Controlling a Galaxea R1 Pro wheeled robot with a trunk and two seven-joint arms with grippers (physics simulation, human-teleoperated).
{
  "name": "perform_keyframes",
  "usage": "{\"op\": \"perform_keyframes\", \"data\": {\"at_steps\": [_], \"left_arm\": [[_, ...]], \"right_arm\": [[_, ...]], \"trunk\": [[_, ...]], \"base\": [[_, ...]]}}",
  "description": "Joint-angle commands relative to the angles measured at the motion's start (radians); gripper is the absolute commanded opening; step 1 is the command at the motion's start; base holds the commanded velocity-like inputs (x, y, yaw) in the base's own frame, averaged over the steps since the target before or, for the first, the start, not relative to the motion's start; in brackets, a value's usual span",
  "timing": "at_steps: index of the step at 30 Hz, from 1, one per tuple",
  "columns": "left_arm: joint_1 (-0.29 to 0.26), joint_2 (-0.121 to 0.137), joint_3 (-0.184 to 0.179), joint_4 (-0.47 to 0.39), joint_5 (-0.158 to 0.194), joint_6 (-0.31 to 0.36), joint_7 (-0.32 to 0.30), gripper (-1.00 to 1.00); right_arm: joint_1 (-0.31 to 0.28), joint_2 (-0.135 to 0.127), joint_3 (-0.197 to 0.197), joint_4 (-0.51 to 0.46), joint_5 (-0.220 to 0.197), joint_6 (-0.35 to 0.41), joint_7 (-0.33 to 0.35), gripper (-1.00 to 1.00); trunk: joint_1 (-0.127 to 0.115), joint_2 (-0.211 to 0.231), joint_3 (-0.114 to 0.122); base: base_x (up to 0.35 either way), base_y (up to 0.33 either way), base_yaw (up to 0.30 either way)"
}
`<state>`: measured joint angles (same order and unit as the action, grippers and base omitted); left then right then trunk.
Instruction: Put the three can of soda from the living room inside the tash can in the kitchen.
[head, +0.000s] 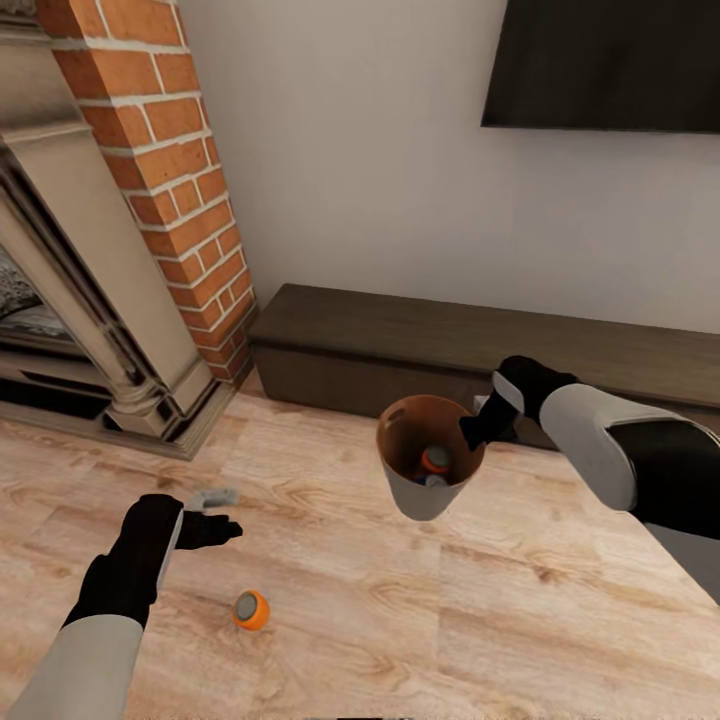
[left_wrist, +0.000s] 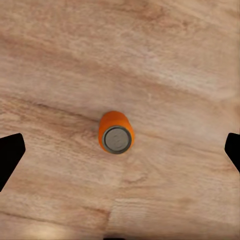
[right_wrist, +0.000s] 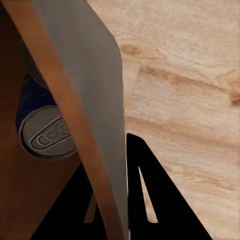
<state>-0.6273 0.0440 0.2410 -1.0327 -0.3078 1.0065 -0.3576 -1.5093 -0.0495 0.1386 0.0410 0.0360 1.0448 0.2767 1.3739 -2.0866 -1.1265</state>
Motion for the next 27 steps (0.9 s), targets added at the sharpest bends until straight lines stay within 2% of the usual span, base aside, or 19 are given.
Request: {"op": "perform_keyframes", "data": {"at_steps": [1,5,10,17,27], "left_arm": [[0.0,-0.002,0.0,0.0,0.0,0.0,0.001,1.0],[0.0,-0.016,0.0,0.0,-0.005,0.0,0.001,1.0],[0.0,-0.024,0.0,0.002,-0.009,0.001,0.008,1.0],[0.0,-0.026,0.0,0.004,-0.009,0.006,0.074,1.0],[-0.003,-0.027,0.0,0.06,-0.01,0.009,0.094,1.0]], "right_arm": [[-0.005,-0.002,-0.011,0.003,-0.018,0.002,0.007,-1.0],[-0.033,0.0,-0.007,0.009,-0.018,0.002,0.007,-1.0],[-0.102,0.005,0.038,0.012,-0.018,0.002,0.007,-1.0],[-0.118,0.006,0.078,0.013,-0.017,0.002,0.007,-1.0],[-0.12,0.007,0.091,0.013,-0.017,0.002,0.007,-1.0]], "trunk": [[0.004,-0.007,-0.005],[0.019,-0.035,-0.024],[0.038,-0.07,-0.047],[0.065,-0.119,-0.08],[0.103,-0.189,-0.127]], "base": [[0.0,0.0,0.0],[0.0,0.0,0.0],[0.0,0.0,0.0],[0.0,0.0,0.0],[0.0,0.0,0.0]]}}
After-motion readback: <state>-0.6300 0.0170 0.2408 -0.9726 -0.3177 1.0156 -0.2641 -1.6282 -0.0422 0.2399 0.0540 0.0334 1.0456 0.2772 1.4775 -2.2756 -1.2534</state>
